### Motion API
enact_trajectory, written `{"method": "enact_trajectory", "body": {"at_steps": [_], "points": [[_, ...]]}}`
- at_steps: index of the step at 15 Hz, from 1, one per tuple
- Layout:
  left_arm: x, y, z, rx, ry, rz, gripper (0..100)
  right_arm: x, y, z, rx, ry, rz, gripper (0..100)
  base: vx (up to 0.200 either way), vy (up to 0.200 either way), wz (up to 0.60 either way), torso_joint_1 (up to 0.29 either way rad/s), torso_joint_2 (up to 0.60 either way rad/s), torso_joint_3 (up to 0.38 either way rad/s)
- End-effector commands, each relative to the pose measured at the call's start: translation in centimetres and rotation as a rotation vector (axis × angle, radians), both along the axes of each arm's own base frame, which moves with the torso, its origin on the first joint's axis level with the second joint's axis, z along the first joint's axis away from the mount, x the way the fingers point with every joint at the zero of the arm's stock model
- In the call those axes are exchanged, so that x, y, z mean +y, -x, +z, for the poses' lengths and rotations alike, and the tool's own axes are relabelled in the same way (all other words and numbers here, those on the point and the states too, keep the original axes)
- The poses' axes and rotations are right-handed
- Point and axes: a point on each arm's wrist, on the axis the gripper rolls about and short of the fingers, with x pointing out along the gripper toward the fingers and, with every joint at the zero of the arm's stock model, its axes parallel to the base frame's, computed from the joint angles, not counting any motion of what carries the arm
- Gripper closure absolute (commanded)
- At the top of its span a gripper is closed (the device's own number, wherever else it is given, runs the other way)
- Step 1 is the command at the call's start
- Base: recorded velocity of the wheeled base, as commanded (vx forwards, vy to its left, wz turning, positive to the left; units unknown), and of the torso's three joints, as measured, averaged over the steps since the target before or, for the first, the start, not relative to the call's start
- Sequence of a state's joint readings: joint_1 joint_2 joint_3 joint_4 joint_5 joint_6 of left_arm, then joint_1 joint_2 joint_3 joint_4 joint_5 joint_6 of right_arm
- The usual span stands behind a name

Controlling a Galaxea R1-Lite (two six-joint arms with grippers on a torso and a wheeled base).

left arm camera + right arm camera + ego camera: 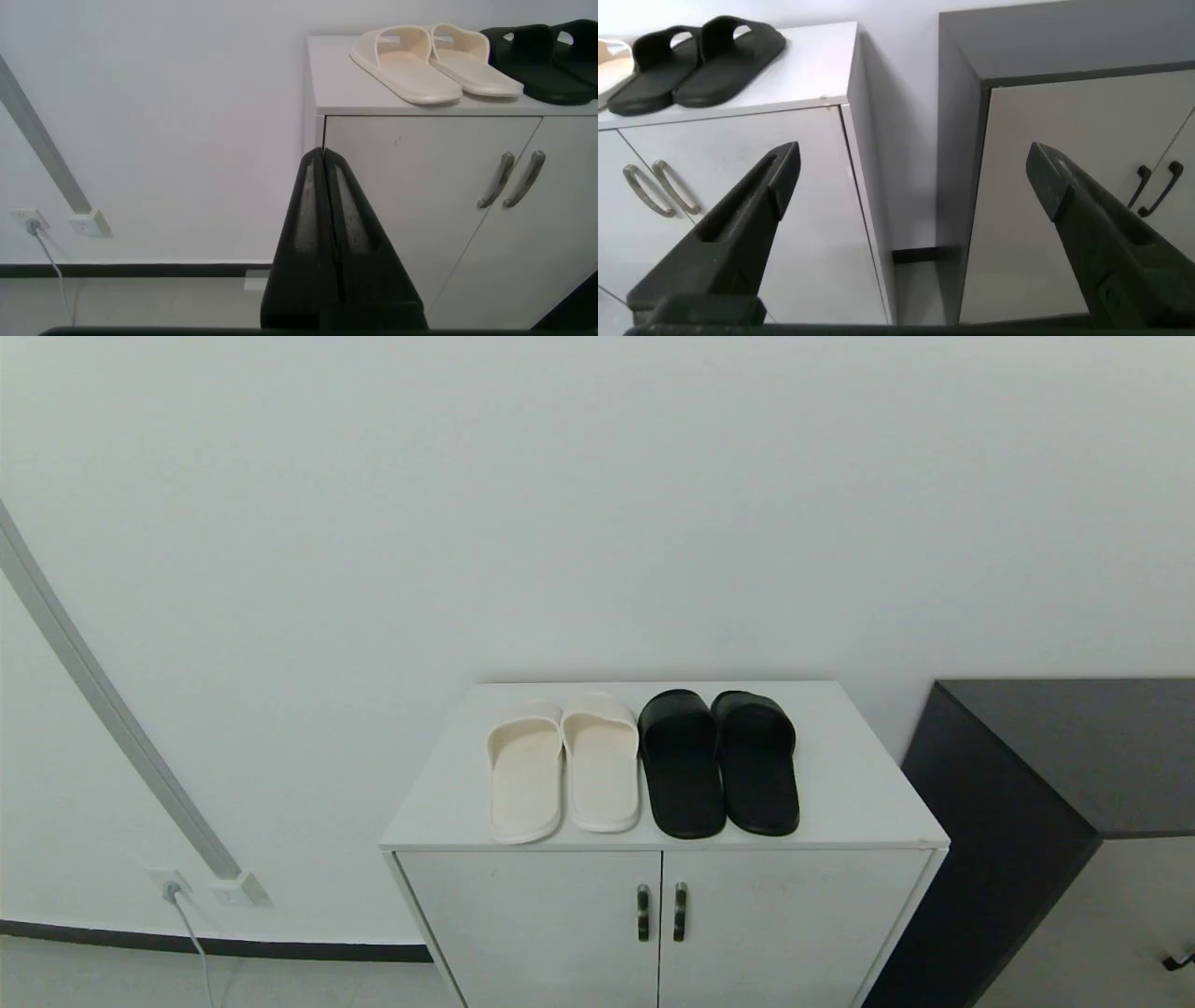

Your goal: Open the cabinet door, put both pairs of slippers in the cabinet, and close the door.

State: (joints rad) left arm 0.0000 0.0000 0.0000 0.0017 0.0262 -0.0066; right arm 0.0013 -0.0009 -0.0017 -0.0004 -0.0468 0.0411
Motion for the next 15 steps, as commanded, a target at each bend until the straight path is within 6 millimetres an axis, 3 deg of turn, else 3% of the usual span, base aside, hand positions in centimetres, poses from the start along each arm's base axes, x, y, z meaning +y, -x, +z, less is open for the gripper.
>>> {"method": "enact_trajectory", "body": {"at_steps": [1, 2, 3, 4, 6, 8, 12, 15], "points": [[0.0, 0.0, 0.0, 0.000, 0.001, 0.001, 100, 0.0, 0.0, 0.0, 0.002, 0.003, 0.001, 0, 0.000, 0.000, 0.00, 0.000, 0.00, 0.000], [0.0, 0.0, 0.0, 0.000, 0.001, 0.001, 100, 0.0, 0.2, 1.6, -0.035, 0.010, -0.010, 0, 0.000, 0.000, 0.00, 0.000, 0.00, 0.000], [0.0, 0.0, 0.0, 0.000, -0.002, 0.001, 100, 0.0, 0.6, 7.7, -0.100, -0.033, -0.014, 0, 0.000, 0.000, 0.00, 0.000, 0.00, 0.000], [0.0, 0.0, 0.0, 0.000, -0.002, 0.001, 100, 0.0, 0.0, 8.2, -0.014, -0.069, -0.012, 0, 0.000, 0.000, 0.00, 0.000, 0.00, 0.000], [0.0, 0.0, 0.0, 0.000, -0.002, 0.000, 100, 0.0, -0.8, 3.8, 0.150, 0.024, 0.007, 0, 0.000, 0.000, 0.00, 0.000, 0.00, 0.000], [0.0, 0.0, 0.0, 0.000, -0.002, 0.000, 100, 0.1, -1.6, 2.2, 0.196, 0.022, 0.080, 0, 0.000, 0.000, 0.00, 0.000, 0.00, 0.000], [0.0, 0.0, 0.0, 0.000, 0.001, -0.003, 100, 0.4, -4.8, 5.5, 0.301, 0.009, 0.160, 0, 0.000, 0.000, 0.00, 0.000, 0.00, 0.000], [0.0, 0.0, 0.0, 0.000, 0.000, -0.003, 100, 1.5, -10.7, 7.0, 0.348, -0.005, 0.272, 0, 0.000, 0.000, 0.00, 0.000, 0.00, 0.000]]}}
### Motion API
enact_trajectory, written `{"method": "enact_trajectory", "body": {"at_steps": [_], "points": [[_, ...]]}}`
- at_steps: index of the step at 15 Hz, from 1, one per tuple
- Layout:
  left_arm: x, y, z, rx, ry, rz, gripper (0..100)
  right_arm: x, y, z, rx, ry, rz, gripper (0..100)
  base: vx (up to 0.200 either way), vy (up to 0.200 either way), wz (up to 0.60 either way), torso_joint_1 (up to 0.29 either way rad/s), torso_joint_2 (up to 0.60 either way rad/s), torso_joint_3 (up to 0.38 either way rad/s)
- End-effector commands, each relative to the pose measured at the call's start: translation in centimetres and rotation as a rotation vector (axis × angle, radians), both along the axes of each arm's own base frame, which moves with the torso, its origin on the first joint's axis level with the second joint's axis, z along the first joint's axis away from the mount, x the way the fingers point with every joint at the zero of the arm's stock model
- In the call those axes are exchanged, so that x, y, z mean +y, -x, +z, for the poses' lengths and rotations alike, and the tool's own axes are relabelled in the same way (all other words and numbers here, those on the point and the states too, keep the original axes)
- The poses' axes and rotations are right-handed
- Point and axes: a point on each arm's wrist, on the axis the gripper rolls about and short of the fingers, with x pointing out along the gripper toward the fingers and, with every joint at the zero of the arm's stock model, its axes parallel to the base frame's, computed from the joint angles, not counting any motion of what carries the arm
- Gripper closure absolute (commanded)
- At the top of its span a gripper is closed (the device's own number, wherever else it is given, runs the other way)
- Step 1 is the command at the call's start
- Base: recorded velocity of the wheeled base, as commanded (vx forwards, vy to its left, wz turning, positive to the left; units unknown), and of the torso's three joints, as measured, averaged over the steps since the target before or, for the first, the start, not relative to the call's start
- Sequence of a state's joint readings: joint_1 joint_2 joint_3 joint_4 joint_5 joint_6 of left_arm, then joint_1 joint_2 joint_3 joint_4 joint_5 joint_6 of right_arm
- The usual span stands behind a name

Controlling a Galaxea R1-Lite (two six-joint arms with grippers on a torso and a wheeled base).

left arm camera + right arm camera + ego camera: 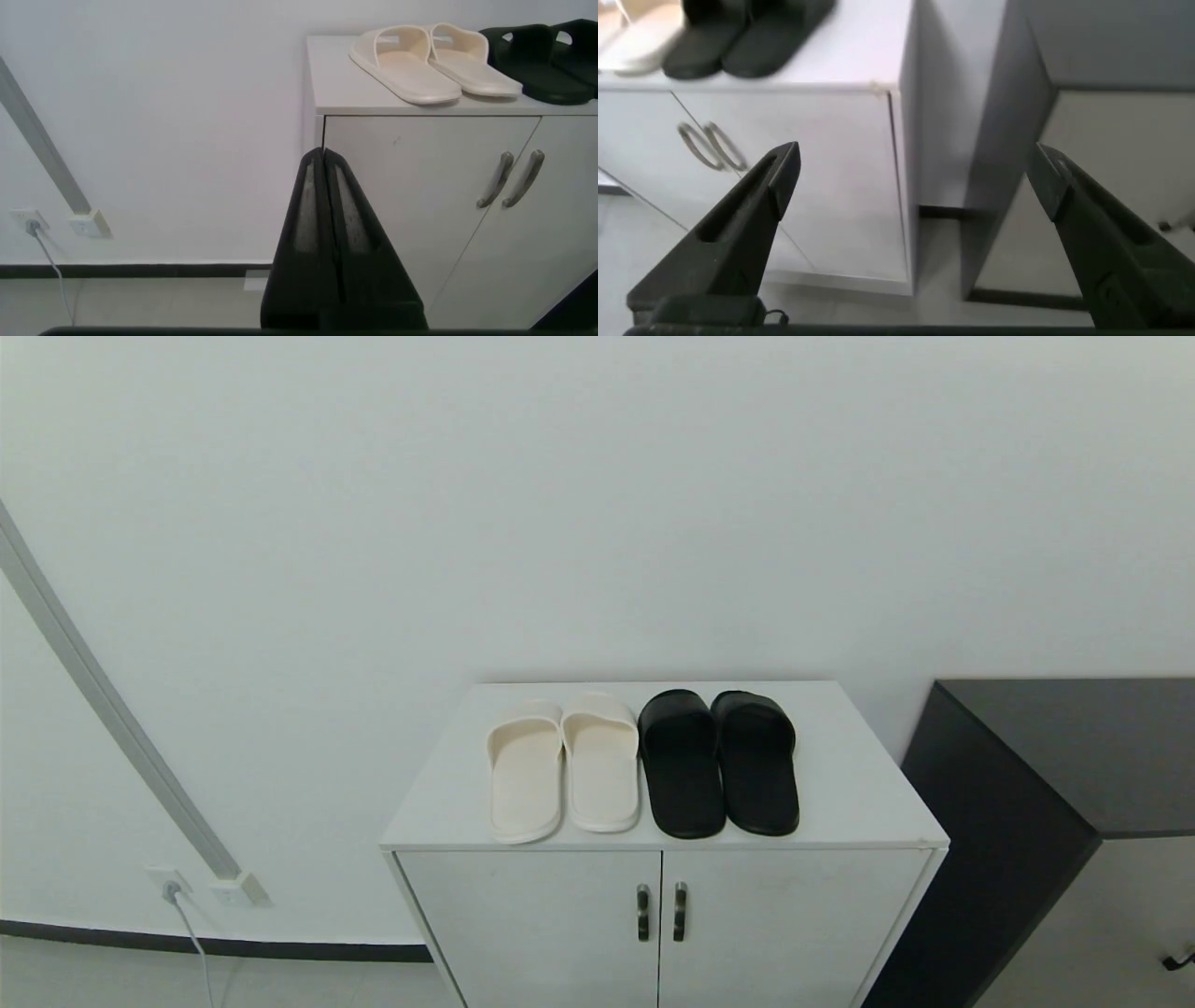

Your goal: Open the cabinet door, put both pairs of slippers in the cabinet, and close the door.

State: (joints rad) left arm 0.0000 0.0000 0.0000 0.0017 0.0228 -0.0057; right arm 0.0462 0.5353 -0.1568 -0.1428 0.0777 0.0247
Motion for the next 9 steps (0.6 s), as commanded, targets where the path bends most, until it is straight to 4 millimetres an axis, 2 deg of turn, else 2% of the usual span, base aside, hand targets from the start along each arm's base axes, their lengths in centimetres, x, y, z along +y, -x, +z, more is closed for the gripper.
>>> {"method": "enact_trajectory", "body": {"at_steps": [1, 3, 5, 9], "points": [[0.0, 0.0, 0.0, 0.000, 0.000, 0.000, 100, 1.8, -6.7, 1.2, 0.119, -0.030, 0.129, 0, 0.000, 0.000, 0.00, 0.000, 0.00, 0.000], [0.0, 0.0, 0.0, 0.000, 0.002, 0.000, 100, 3.3, -8.3, 1.9, 0.105, -0.045, 0.140, 0, 0.000, 0.000, 0.00, 0.000, 0.00, 0.000], [0.0, 0.0, 0.0, 0.000, 0.002, 0.000, 100, 6.3, -9.7, 3.5, 0.096, -0.085, 0.192, 0, 0.000, 0.000, 0.00, 0.000, 0.00, 0.000], [0.0, 0.0, 0.0, 0.000, 0.007, 0.000, 100, 10.5, -11.7, 4.3, 0.122, -0.069, 0.213, 0, 0.000, 0.000, 0.00, 0.000, 0.00, 0.000]]}}
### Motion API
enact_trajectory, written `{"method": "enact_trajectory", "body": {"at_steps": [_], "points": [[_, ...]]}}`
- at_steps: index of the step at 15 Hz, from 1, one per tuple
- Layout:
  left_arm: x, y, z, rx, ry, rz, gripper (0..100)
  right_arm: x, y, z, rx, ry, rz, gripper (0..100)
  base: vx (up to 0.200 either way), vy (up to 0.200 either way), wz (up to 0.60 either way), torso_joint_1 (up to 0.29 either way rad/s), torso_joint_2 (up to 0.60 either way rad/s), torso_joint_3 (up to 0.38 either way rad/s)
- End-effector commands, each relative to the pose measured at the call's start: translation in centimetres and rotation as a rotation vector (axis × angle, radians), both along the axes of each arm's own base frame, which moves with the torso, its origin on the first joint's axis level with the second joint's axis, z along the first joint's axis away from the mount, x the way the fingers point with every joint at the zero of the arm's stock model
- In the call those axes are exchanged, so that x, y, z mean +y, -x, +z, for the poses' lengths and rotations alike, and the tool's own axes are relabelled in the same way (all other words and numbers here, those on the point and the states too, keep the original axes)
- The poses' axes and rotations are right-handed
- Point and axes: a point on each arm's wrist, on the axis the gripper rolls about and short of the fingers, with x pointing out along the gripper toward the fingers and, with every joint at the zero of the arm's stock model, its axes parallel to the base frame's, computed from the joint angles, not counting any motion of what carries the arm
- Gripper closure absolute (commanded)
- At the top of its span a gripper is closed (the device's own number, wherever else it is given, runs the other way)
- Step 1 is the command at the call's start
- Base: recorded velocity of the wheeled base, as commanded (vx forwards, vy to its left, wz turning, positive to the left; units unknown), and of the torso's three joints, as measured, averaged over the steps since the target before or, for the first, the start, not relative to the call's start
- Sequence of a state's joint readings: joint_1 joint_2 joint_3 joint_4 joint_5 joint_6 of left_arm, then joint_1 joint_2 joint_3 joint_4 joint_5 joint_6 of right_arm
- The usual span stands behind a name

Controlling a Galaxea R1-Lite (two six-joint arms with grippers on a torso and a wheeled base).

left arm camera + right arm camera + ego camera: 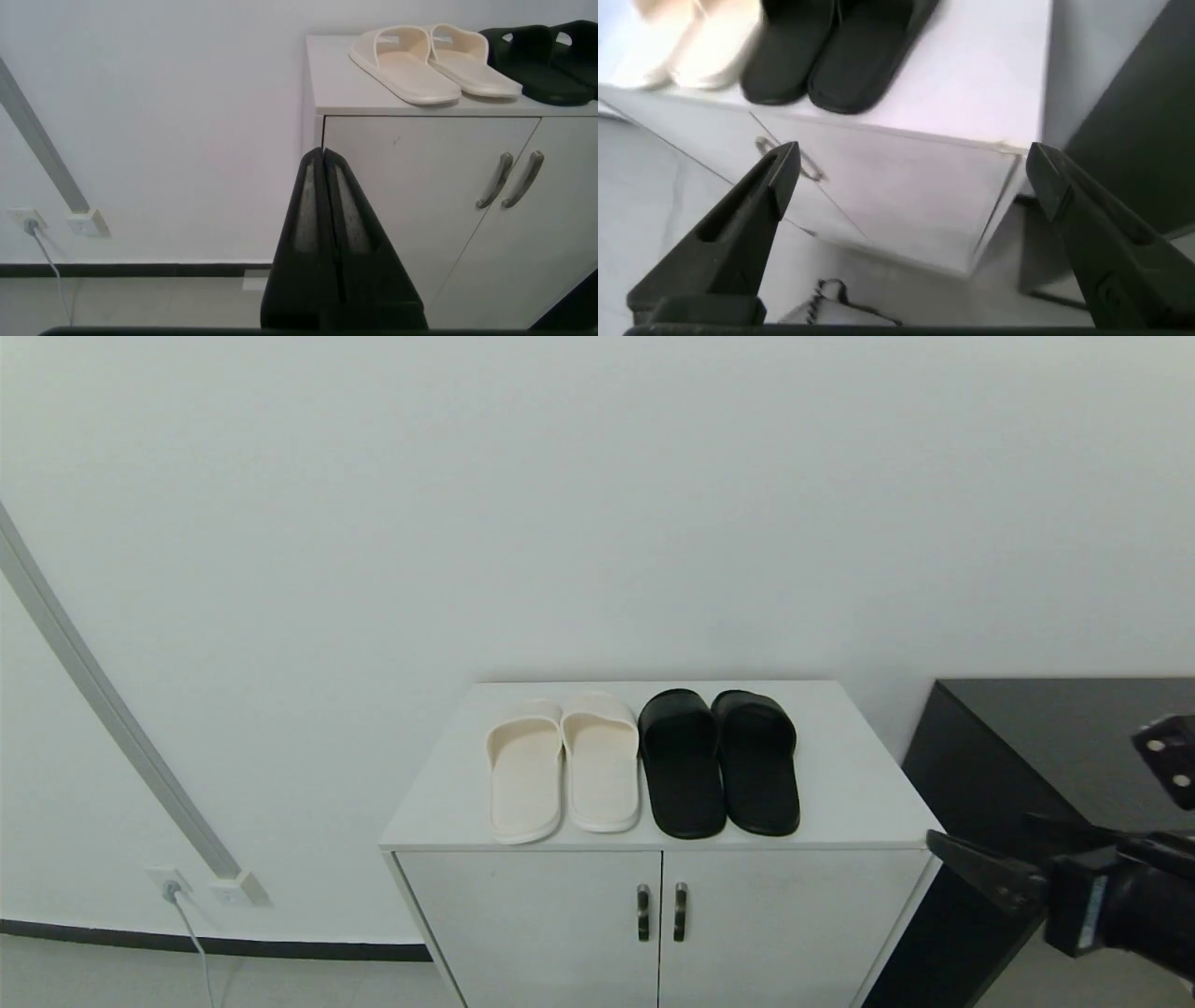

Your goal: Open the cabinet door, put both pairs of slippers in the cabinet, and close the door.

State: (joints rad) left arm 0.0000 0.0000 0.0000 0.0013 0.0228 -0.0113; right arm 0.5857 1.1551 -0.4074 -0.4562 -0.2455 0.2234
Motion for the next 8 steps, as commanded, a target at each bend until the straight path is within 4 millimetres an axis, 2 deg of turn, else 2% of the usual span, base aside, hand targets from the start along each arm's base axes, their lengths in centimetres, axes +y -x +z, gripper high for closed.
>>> {"method": "enact_trajectory", "body": {"at_steps": [1, 4, 5, 6, 7, 8], "points": [[0.0, 0.0, 0.0, 0.000, 0.001, 0.000, 100, 4.4, -2.3, -0.3, 0.056, 0.020, 0.027, 0, 0.000, 0.000, 0.00, 0.000, 0.00, 0.000], [0.0, 0.0, 0.0, 0.000, 0.001, 0.000, 100, 8.4, -5.0, -0.1, 0.054, 0.036, 0.005, 0, 0.000, 0.000, 0.00, 0.000, 0.00, 0.000], [0.0, 0.0, 0.0, 0.000, 0.003, 0.000, 100, 8.6, -5.2, -0.1, 0.055, 0.035, 0.001, 0, 0.000, 0.000, 0.00, 0.000, 0.00, 0.000], [0.0, 0.0, 0.0, 0.000, 0.001, 0.000, 100, 10.8, -6.9, -0.5, 0.059, 0.035, -0.042, 0, 0.000, 0.000, 0.00, 0.000, 0.00, 0.000], [0.0, 0.0, 0.0, 0.000, 0.001, 0.000, 100, 11.3, -7.5, -0.6, 0.059, 0.036, -0.053, 0, 0.000, 0.000, 0.00, 0.000, 0.00, 0.000], [0.0, 0.0, 0.0, 0.000, -0.001, 0.000, 100, 12.8, -8.9, -1.2, 0.050, 0.054, -0.099, 0, 0.000, 0.000, 0.00, 0.000, 0.00, 0.000]]}}
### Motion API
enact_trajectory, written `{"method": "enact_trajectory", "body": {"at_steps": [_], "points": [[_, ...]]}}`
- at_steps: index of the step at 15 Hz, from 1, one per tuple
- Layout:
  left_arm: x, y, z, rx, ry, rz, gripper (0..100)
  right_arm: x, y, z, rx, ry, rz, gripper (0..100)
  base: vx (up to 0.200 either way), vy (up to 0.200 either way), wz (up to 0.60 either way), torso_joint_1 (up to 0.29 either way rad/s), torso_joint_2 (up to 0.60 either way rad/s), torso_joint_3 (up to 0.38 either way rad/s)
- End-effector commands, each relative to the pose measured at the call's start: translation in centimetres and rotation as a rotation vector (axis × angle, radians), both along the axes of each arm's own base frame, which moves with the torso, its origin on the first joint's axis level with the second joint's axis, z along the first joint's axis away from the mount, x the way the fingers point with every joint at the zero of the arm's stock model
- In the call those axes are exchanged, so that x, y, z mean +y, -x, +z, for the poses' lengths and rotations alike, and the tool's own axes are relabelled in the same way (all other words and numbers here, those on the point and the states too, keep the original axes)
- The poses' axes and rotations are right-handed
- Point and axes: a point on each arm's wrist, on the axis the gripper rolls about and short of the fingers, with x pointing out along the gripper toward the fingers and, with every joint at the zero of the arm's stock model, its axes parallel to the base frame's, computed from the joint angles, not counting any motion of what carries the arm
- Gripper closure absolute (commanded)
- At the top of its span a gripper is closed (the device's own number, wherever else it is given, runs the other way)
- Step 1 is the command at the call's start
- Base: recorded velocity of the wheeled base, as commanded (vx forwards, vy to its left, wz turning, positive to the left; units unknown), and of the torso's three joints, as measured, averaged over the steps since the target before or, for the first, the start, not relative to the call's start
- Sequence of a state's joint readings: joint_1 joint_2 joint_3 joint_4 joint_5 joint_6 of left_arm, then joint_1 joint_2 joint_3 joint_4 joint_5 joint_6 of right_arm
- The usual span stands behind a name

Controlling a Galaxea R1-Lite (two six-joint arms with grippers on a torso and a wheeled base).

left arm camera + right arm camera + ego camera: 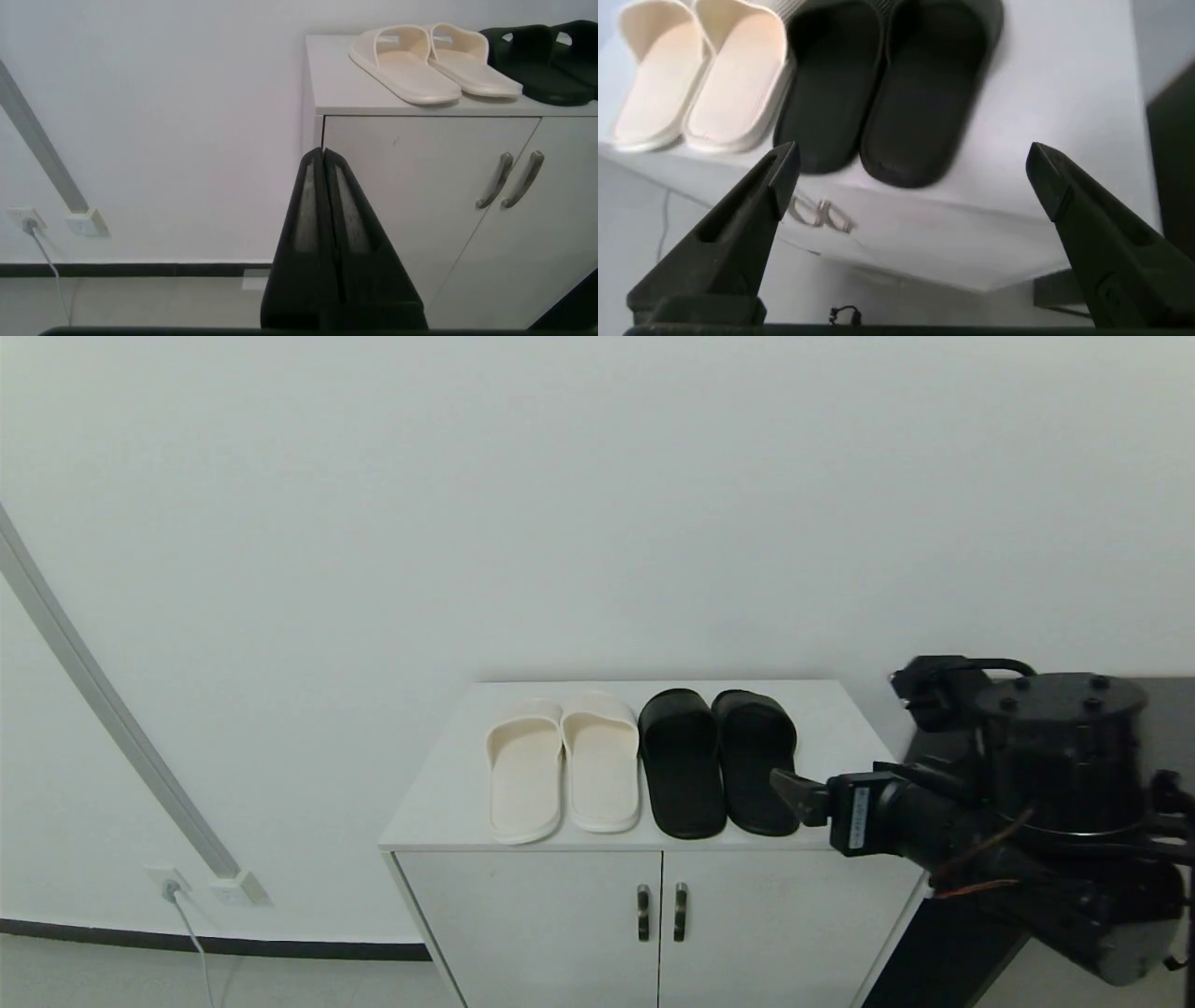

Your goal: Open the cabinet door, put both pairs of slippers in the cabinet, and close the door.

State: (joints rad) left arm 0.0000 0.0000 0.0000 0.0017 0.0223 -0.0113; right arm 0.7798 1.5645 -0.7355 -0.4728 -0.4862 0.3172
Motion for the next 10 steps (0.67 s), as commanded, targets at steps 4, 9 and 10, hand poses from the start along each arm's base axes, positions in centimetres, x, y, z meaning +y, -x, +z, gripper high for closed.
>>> {"method": "enact_trajectory", "body": {"at_steps": [4, 9, 10], "points": [[0.0, 0.0, 0.0, 0.000, -0.001, 0.001, 100, 7.1, -6.8, -4.1, -0.010, 0.053, -0.114, 0, 0.000, 0.000, 0.00, 0.000, 0.00, 0.000], [0.0, 0.0, 0.0, 0.000, 0.001, 0.001, 100, 9.2, -11.8, -7.4, -0.006, 0.079, -0.193, 0, 0.000, 0.000, 0.00, 0.000, 0.00, 0.000], [0.0, 0.0, 0.0, 0.000, 0.001, 0.001, 100, 9.4, -12.9, -8.0, -0.015, 0.071, -0.208, 0, 0.000, 0.000, 0.00, 0.000, 0.00, 0.000]]}}
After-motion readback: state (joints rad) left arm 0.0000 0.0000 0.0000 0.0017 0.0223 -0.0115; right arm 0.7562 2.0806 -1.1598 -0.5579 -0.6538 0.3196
